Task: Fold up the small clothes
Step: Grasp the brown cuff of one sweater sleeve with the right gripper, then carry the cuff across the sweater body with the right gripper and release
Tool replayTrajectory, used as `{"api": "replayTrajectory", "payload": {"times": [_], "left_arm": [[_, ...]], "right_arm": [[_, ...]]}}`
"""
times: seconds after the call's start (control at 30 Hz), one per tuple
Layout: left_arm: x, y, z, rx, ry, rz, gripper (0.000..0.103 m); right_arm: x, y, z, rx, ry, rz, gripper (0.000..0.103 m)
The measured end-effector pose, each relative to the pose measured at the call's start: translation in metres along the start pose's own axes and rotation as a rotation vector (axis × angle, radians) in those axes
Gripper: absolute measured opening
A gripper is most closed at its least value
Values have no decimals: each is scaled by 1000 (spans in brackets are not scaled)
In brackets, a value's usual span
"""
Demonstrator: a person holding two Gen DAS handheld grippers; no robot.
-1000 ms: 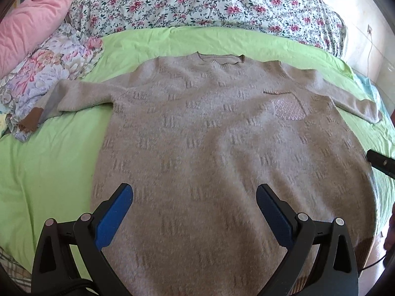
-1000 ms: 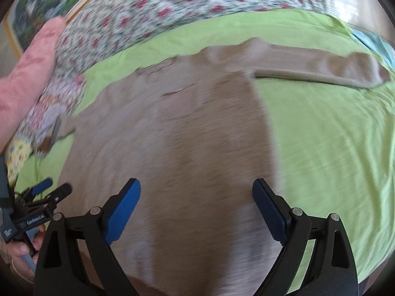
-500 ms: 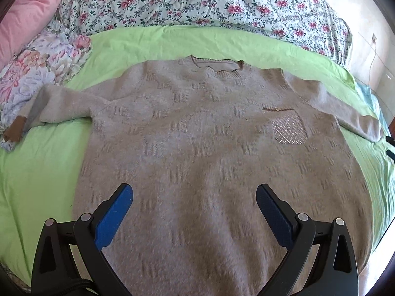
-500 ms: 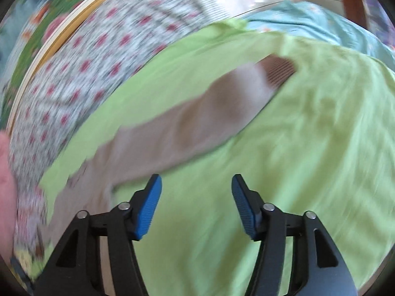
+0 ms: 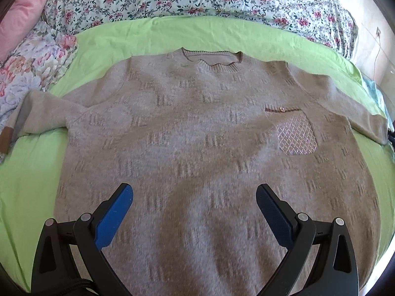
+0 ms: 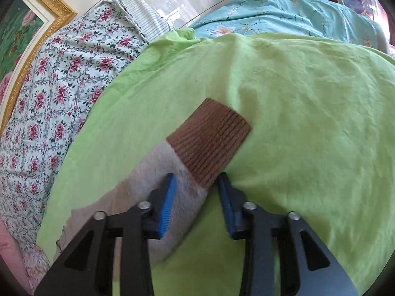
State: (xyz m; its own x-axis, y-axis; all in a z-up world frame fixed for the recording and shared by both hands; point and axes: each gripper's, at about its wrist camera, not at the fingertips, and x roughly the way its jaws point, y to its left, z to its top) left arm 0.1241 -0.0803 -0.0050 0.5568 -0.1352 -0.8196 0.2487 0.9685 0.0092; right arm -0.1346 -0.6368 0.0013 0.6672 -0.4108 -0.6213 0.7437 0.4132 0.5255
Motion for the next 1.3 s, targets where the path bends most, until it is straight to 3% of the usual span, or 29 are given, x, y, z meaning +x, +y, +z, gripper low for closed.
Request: {"api": "replayTrajectory", "payload": {"times": [0.17, 0.33, 0.57, 0.83, 1.07, 1.17, 1.23, 1.27, 1.3], "left_arm": [[1, 5, 3, -21, -4, -14, 100], [-4, 14, 0, -42, -13, -35, 100], [-15, 39, -7, -90, -21, -68, 100], [-19, 80, -8, -155, -28, -104, 100], [-10, 100, -4, -178, -17, -164, 100], [-1, 102, 5, -186, -2, -191, 100], [7, 101, 14, -200, 3, -215, 100], [11, 101, 19, -206, 4, -224, 100], [15, 99, 23, -210, 7, -233, 100]], "right_arm": [[-25, 31, -9, -81, -61, 93, 7], [-54, 104, -41, -269, -41, 229, 7], [-42, 238, -126, -460, 157, 460, 6], [9, 374, -238, -583, 399, 578, 6], [49, 424, -324, -687, 572, 618, 6], [62, 418, -342, -682, 643, 625, 7], [69, 419, -349, -665, 676, 608, 12], [72, 417, -351, -654, 695, 600, 18], [72, 414, -350, -637, 711, 614, 31]]}}
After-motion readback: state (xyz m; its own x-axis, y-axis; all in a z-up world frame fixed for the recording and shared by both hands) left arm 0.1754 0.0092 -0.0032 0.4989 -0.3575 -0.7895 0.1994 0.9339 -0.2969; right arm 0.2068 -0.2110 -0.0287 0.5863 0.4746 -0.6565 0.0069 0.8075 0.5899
